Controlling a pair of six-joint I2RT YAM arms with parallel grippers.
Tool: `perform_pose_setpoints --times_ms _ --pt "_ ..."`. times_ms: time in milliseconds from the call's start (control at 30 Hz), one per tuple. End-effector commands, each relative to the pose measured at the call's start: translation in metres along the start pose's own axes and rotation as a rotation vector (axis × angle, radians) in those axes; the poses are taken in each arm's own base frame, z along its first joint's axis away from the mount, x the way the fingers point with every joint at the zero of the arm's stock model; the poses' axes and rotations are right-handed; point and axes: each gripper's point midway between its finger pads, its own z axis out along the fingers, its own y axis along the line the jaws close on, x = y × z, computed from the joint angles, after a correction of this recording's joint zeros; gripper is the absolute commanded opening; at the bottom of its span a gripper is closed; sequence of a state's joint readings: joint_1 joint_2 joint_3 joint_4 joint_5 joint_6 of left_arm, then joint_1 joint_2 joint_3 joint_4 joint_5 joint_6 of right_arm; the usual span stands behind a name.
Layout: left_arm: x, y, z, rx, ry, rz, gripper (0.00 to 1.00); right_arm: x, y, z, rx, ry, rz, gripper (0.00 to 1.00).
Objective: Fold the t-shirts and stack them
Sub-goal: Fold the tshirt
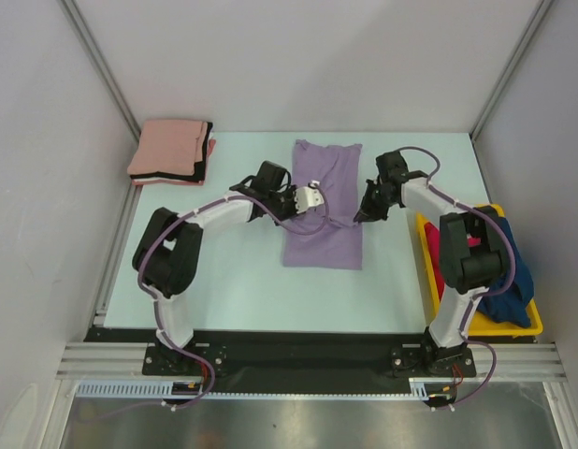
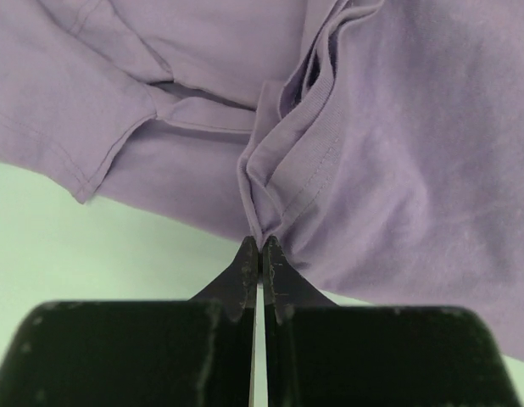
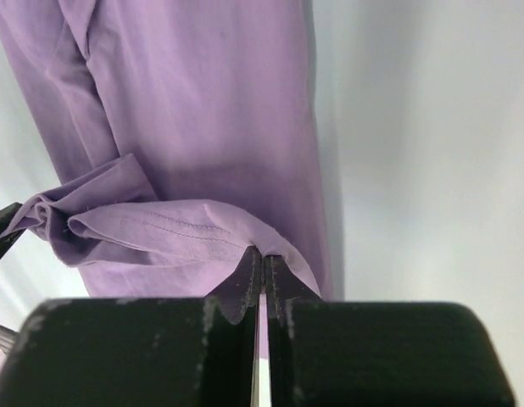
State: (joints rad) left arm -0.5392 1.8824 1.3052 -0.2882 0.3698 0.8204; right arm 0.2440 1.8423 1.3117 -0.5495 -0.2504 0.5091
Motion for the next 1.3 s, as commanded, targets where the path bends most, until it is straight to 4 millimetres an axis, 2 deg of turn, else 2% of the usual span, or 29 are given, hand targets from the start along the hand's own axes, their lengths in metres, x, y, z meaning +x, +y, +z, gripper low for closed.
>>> perform_pose_setpoints --times_ms 0,133,200,233,267,333,400,433,467,500,567,600,633,667,700,733,767,800,833,867,900,967,1000,1067,1100,1200,1267 --pt "-0.003 0.018 0.001 -0.049 0.020 -0.029 0.00 -0.025 0.007 0.002 -0.026 -0.053 -0.024 0.00" --pt "0.000 0.020 0.008 -0.050 0.023 -0.041 0.00 -0.033 -0.002 0.008 -0.015 -0.066 -0.003 0.01" --pt "0.001 0.024 0.014 -0.058 0.037 -0.051 0.00 -0.035 0.000 0.011 -0.022 -0.063 -0.005 0.08" --pt "0.004 0.027 0.014 -0.073 0.053 -0.067 0.00 -0.039 0.000 0.013 -0.022 -0.067 -0.004 0.28" --pt "0.009 0.029 0.018 -0.078 0.070 -0.073 0.00 -0.037 -0.005 0.018 -0.004 -0.054 0.003 0.37" --pt "0.005 0.042 0.018 -0.129 0.074 -0.082 0.21 -0.042 -0.016 0.020 0.027 -0.060 0.021 0.47" --pt "-0.005 0.062 0.015 -0.191 0.061 -0.121 0.44 -0.060 -0.029 0.005 0.067 -0.120 0.046 0.49" --pt "-0.007 0.076 0.010 -0.250 0.068 -0.144 0.47 -0.067 -0.031 -0.004 0.079 -0.154 0.029 0.50" --pt "-0.007 0.089 0.005 -0.292 0.067 -0.185 0.50 -0.082 -0.030 -0.027 0.117 -0.241 0.006 0.50" --pt "-0.018 0.108 -0.006 -0.343 0.042 -0.222 0.52 -0.086 -0.029 -0.037 0.132 -0.272 -0.011 0.50" --pt "-0.018 0.119 -0.017 -0.381 0.030 -0.349 0.55 -0.084 -0.020 -0.053 0.146 -0.312 -0.054 0.51" --pt "-0.020 0.127 -0.027 -0.398 0.015 -0.390 0.56 -0.074 -0.015 -0.062 0.134 -0.320 -0.071 0.50" --pt "-0.017 0.120 -0.029 -0.370 0.035 -0.398 0.57 -0.061 -0.002 -0.062 0.113 -0.310 -0.109 0.49" --pt "-0.035 0.108 -0.037 -0.300 -0.022 -0.369 0.56 -0.050 0.005 -0.059 0.084 -0.304 -0.132 0.49" --pt "-0.033 0.085 -0.033 -0.219 -0.015 -0.315 0.56 -0.028 0.006 -0.056 0.054 -0.271 -0.140 0.49" --pt "-0.033 0.060 -0.033 -0.125 -0.017 -0.280 0.56 -0.018 0.016 -0.050 -0.004 -0.260 -0.146 0.47" --pt "-0.042 0.042 -0.043 -0.072 -0.037 -0.222 0.56 -0.002 0.028 -0.047 -0.089 -0.208 -0.129 0.47" --pt "-0.038 0.006 -0.034 0.024 -0.012 -0.109 0.54 0.015 0.021 -0.041 -0.086 -0.168 -0.105 0.47" --pt "-0.030 -0.018 -0.035 0.087 0.028 -0.071 0.54 0.026 0.017 -0.039 -0.069 -0.136 -0.084 0.47" --pt "-0.036 -0.038 -0.037 0.127 0.031 -0.017 0.52 0.036 0.012 -0.036 -0.039 -0.118 -0.067 0.47" --pt "-0.024 -0.060 -0.034 0.191 0.049 0.012 0.52 0.045 0.008 -0.035 -0.018 -0.101 -0.042 0.50" --pt "-0.023 -0.092 -0.041 0.288 0.044 0.055 0.56 0.069 0.002 -0.032 -0.005 -0.062 -0.040 0.52" --pt "-0.015 -0.110 -0.041 0.343 0.042 0.082 0.58 0.077 0.001 -0.031 -0.006 -0.054 -0.030 0.54" --pt "-0.010 -0.127 -0.041 0.374 0.056 0.129 0.64 0.091 -0.007 -0.027 0.015 -0.028 -0.028 0.55" --pt "0.004 -0.131 -0.038 0.363 0.095 0.150 0.66 0.095 -0.009 -0.025 0.020 -0.018 -0.022 0.55" --pt "0.017 -0.139 -0.027 0.339 0.121 0.195 0.68 0.112 -0.018 -0.018 0.034 0.019 -0.005 0.54" --pt "0.028 -0.138 -0.021 0.289 0.166 0.210 0.68 0.122 -0.026 -0.011 0.044 0.038 0.007 0.54"
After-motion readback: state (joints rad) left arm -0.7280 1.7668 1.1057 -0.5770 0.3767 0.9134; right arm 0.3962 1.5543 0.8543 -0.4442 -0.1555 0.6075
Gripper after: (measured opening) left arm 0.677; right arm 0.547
